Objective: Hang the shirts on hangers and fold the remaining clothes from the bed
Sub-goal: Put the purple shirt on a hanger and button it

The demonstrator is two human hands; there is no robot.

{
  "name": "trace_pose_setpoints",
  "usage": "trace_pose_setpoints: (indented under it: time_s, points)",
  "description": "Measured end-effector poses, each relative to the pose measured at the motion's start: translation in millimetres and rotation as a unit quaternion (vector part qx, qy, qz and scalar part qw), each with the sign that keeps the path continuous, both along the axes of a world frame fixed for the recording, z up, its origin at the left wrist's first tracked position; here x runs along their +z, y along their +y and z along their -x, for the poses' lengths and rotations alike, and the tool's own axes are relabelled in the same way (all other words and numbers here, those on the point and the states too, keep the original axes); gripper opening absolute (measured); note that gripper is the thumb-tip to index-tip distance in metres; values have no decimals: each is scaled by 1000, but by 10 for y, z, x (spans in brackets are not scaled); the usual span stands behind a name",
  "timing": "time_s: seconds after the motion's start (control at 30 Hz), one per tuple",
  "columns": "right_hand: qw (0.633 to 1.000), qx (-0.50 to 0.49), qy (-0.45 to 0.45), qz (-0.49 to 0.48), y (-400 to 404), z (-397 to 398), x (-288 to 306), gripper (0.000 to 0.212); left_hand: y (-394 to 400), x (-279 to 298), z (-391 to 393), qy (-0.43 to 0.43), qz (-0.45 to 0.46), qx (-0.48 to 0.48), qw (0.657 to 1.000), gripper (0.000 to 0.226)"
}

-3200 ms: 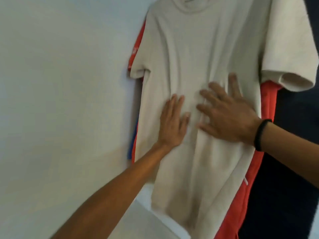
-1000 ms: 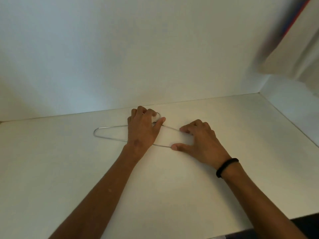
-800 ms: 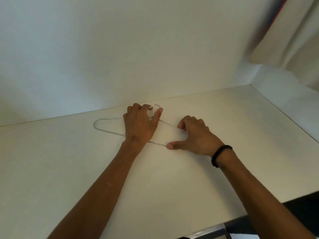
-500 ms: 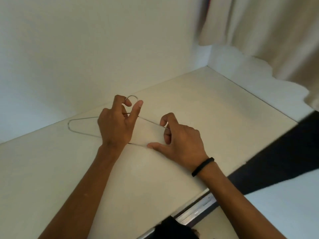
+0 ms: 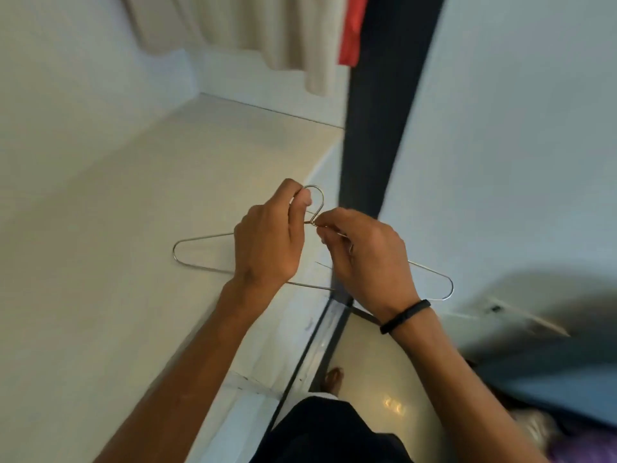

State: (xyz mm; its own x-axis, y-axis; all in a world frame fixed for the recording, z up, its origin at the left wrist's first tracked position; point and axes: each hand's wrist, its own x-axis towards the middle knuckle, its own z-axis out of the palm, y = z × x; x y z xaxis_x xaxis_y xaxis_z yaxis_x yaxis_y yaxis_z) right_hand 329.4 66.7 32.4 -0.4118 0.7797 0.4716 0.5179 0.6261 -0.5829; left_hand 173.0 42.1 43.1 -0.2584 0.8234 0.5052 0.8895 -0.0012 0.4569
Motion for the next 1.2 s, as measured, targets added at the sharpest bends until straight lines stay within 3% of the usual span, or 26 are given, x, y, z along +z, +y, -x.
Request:
trace_pose_setpoints:
  time_s: [0.27,0.4,0.7,0.93,1.03,1.2]
  points:
    - [966,-212,73,127,-706,-1626,-453,6,-173,-401,-1741,-43,57,-197,978,28]
    - [929,-324,81,160,-1041,-2320,-643,24,-280,-747,-2564,-85,124,-311,939,26]
    - [781,-568,108,236,-1463,-3728,-1360,36,-332,-1520,-4237,-141,276,-513,800,30]
    - [666,-686,63,285,-1869,-4730,-2062,31,-501,-2200,-5561,-157,410,-590,678,30]
    - [643,-688,37,334,-2167,-5120,-2416,34,-710,-2667,-5987,-151,478,-597,626,31]
    - [627,-643,-41,437,-2913,-5717,-3014,25,-1270,-3532,-6563,-59,592,-580,556,28]
